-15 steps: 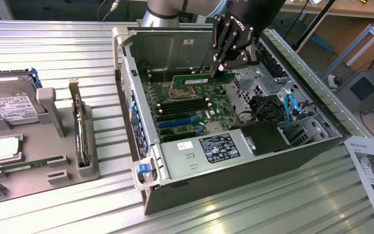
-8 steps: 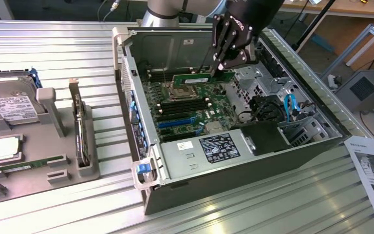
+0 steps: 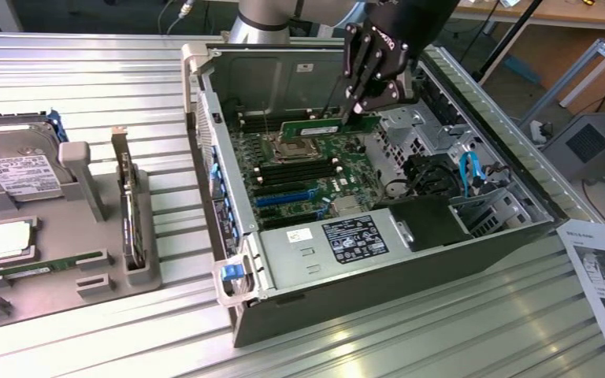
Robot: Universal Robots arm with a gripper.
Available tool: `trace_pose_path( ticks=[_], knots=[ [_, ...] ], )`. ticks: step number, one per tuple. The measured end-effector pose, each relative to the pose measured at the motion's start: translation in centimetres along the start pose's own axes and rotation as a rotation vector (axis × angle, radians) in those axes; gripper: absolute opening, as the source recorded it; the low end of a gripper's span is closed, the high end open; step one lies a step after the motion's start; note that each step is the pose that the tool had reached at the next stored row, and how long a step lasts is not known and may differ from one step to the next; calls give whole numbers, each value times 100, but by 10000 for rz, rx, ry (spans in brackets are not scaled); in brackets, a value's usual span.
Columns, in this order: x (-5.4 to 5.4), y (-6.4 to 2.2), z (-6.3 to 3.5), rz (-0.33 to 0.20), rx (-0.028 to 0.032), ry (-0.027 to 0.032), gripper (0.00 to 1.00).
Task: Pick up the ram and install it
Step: 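Pick up the ram and move it above insertion slot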
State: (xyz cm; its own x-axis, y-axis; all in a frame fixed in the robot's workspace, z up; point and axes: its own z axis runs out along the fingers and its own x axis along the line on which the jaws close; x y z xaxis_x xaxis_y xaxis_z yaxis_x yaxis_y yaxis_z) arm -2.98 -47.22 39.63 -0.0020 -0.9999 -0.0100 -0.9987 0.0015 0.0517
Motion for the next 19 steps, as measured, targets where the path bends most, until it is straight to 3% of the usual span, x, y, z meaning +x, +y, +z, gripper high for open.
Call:
trace_pose_path(
  ticks=[5,11,19],
  knots=[
    [-2,0,6,-21,84,-4,12],
    [-10,0,7,-20,85,-4,12],
    [-119,-1,21,-20,85,-4,12]
  ],
)
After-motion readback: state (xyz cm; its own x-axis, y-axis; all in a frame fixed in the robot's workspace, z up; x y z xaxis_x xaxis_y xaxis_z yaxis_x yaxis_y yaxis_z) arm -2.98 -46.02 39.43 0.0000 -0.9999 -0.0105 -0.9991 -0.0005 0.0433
